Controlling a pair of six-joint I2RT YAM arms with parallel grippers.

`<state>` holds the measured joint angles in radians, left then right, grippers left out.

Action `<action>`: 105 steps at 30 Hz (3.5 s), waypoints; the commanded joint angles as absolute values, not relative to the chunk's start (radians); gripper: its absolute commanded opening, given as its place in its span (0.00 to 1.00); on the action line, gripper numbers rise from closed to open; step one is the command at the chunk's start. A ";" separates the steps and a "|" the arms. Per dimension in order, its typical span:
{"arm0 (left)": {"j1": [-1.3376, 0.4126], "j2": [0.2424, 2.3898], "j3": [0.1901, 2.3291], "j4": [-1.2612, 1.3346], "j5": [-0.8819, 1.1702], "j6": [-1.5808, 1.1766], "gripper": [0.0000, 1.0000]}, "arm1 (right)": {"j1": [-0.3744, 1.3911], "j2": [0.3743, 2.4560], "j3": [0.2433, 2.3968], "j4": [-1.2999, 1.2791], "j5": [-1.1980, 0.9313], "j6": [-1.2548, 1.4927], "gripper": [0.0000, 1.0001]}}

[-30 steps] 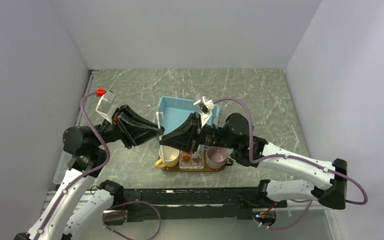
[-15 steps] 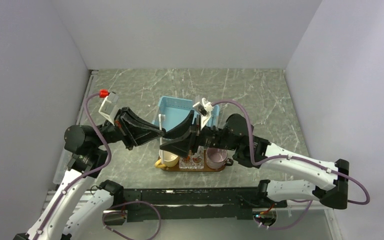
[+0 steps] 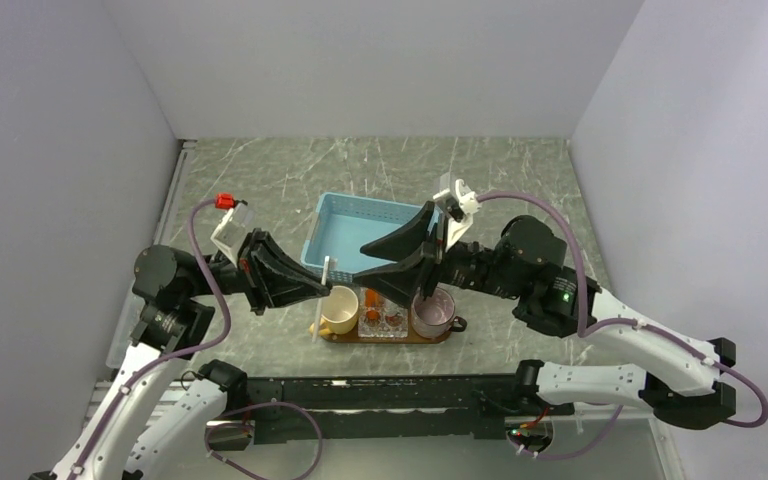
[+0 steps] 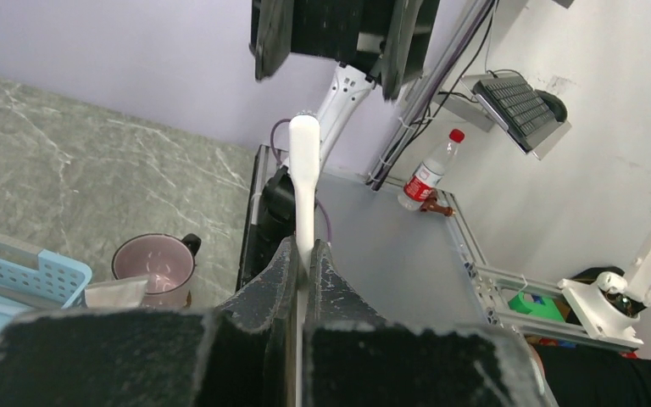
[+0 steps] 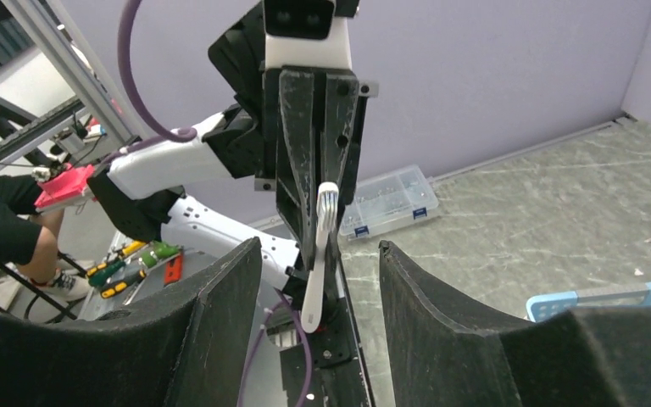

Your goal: Prepare toiletry sets of a toothbrush and toothpaste on the tray

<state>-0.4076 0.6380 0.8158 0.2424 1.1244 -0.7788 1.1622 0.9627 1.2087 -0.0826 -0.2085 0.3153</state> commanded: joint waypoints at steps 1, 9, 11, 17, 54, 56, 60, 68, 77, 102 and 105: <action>-0.413 0.607 0.842 0.185 1.178 -0.693 0.00 | 1.167 0.988 1.277 -0.111 -0.200 0.298 0.56; -0.415 0.596 0.799 0.286 1.169 -0.770 0.00 | 1.167 1.075 1.311 -0.043 -0.249 0.332 0.56; -0.417 0.594 0.788 0.312 1.163 -0.788 0.00 | 1.167 1.093 1.319 -0.029 -0.271 0.340 0.56; -0.423 0.589 0.778 0.351 1.133 -0.825 0.00 | 1.166 1.095 1.296 0.045 -0.312 0.354 0.56; -0.439 0.596 0.756 0.466 1.070 -0.899 0.00 | 1.167 1.189 1.409 -0.045 -0.392 0.338 0.14; -0.440 0.596 0.755 0.464 1.067 -0.898 0.00 | 1.166 1.185 1.402 -0.039 -0.393 0.339 0.04; -0.441 0.594 0.771 0.393 1.052 -0.858 0.00 | 1.167 1.164 1.370 -0.017 -0.368 0.337 0.00; -0.442 0.577 0.825 0.166 0.991 -0.716 0.76 | 1.168 1.098 1.319 -0.045 -0.305 0.312 0.00; -0.442 0.570 0.945 -0.197 0.844 -0.470 0.99 | 1.171 0.949 1.214 -0.190 -0.025 0.225 0.00; -0.441 0.522 0.904 -0.502 0.627 -0.247 1.00 | 1.365 0.919 0.824 0.129 0.403 -0.015 0.00; -0.441 0.515 0.893 -0.514 0.623 -0.235 0.99 | 1.398 0.922 0.799 0.198 0.435 -0.047 0.00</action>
